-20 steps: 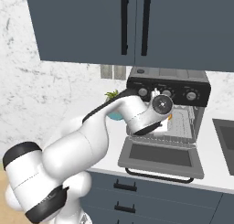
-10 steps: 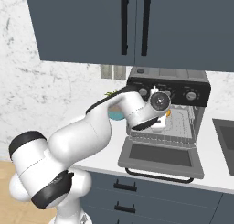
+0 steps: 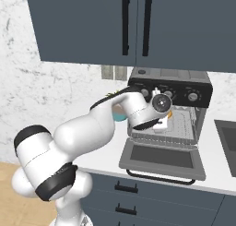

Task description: Pick up the kebab skewer and baguette bread, and place them inside the toaster oven. Close the toaster oven door and start by setting the timer.

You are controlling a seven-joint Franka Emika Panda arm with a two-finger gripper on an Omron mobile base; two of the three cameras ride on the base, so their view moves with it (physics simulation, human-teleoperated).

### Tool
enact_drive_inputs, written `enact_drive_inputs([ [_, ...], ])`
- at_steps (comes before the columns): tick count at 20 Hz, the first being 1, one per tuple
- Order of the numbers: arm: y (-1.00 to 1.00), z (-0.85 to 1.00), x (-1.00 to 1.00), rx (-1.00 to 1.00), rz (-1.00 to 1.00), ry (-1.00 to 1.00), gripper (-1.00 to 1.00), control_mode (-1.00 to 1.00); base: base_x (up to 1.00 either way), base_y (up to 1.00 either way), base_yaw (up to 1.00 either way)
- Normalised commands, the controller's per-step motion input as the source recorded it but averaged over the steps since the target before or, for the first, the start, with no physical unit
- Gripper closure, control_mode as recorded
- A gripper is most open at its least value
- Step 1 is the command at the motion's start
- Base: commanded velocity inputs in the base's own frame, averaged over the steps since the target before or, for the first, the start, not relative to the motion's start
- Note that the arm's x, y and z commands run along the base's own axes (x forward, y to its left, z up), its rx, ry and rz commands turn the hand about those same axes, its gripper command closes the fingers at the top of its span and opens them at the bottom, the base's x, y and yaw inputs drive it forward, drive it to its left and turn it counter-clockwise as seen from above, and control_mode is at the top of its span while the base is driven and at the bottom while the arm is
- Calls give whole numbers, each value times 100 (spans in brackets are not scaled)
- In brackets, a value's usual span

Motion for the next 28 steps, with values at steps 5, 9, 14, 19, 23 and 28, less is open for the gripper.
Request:
enact_drive_inputs([
  [5,-4,-27,3,0,0,0,100,-100,0,0,0],
  [9,0,-13,14,0,0,0,100,-100,0,0,0],
  [14,0,-11,24,0,0,0,100,-100,0,0,0],
  [19,0,-14,23,0,0,0,-100,-100,0,0,0],
  [23,0,0,2,0,0,0,-100,-100,0,0,0],
  [28,0,0,0,0,0,0,-100,-100,0,0,0],
])
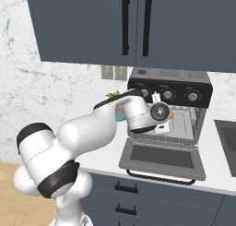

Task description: Pick up the kebab skewer and baguette bread, and place them inside the toaster oven. Close the toaster oven door and start by setting the timer.

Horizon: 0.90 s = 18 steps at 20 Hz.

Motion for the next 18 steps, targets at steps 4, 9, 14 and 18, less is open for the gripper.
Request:
enact_drive_inputs([
  [4,0,0,0,0,0,0,-100,-100,0,0,0],
  [9,-2,9,-14,0,0,0,-100,-100,0,0,0],
  [14,0,46,-49,0,-3,0,-100,-100,0,0,0],
  [18,3,71,-49,0,-1,6,-100,-100,0,0,0],
])
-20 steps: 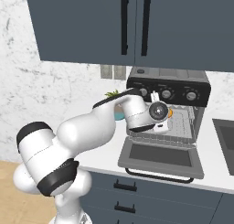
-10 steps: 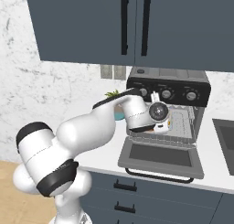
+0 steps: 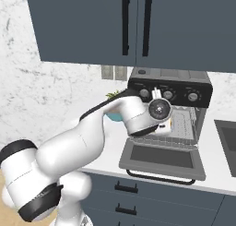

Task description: Pick up the kebab skewer and baguette bread, and place them inside the toaster oven. Close the toaster oven door and start by setting the timer.

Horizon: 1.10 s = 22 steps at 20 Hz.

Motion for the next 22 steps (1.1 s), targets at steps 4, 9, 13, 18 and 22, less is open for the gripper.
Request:
enact_drive_inputs([
  [4,65,42,-71,-15,4,12,-100,-100,0,0,0],
  [9,100,22,-70,-23,22,13,-100,-100,0,0,0],
  [13,100,4,-38,-25,28,5,-100,-100,0,0,0],
  [18,97,0,-2,-16,42,9,-100,-100,0,0,0],
  [22,81,0,20,-6,43,18,-100,-100,0,0,0],
])
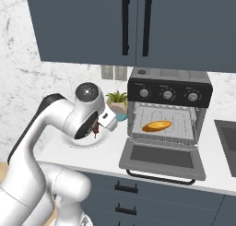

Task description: Pick up the kebab skewer and baguette bread, and place them inside the toaster oven. Close the toaster oven door and start by setting the timer.

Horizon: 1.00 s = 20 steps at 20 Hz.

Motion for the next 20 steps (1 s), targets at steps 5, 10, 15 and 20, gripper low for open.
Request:
enact_drive_inputs([
  [5,74,6,45,-6,27,26,-100,-100,0,0,0],
  [10,50,-3,15,-17,7,28,-100,-100,0,0,0],
  [15,19,-22,12,-19,4,21,-100,-100,0,0,0],
  [20,-2,-43,13,-11,7,10,-100,-100,0,0,0],
])
